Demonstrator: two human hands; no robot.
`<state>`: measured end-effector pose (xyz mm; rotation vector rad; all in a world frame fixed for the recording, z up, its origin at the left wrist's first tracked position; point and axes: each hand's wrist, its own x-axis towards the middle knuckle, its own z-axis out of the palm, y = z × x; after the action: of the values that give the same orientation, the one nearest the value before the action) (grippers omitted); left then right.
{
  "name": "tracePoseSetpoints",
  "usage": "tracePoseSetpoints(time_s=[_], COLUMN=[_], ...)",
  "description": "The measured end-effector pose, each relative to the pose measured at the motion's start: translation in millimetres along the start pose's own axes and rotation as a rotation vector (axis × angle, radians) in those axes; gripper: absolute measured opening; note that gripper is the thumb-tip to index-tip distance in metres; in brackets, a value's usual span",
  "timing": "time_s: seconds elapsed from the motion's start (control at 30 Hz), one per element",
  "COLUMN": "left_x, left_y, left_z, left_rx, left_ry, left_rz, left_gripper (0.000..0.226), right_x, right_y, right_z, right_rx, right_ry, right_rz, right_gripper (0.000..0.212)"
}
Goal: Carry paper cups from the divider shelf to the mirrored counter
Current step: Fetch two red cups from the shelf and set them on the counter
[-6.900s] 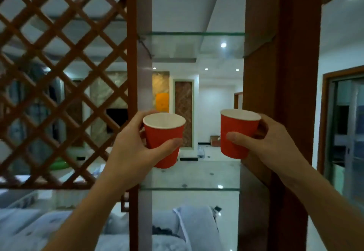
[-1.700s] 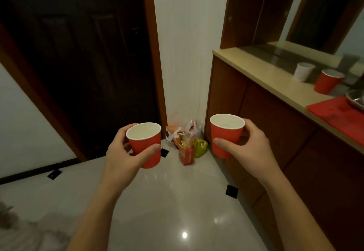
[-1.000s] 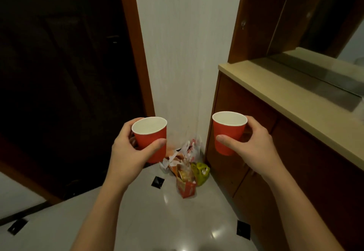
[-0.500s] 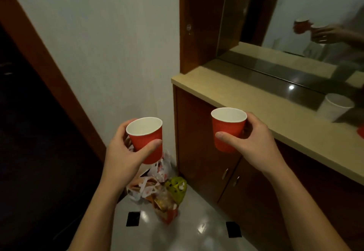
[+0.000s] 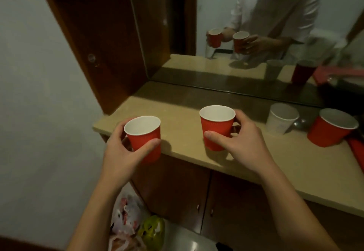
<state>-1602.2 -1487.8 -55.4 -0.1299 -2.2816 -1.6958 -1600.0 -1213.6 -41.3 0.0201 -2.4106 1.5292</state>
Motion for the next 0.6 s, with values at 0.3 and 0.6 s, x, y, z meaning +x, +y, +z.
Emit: tracePoseSetpoints(time_s=[0.3,0.6], left_x=[85.7,140.3], left_y=[-9.4,-15.3], left_z=[86.7,137.1], left_rx=[-0.123,-0.084], left_ry=[-0.217,-0.405], left_rz=[0.030,0.018], left_gripper=[0.076,0.061], right_x=[39.5,69.0], right_y=[23.4,51.6], right_z=[-19.0,-21.6], right_rx=[0.107,0.087], right_ry=[0.173,0.316], right_rz=[0.119,0.248], right_gripper=[0.063,0.063])
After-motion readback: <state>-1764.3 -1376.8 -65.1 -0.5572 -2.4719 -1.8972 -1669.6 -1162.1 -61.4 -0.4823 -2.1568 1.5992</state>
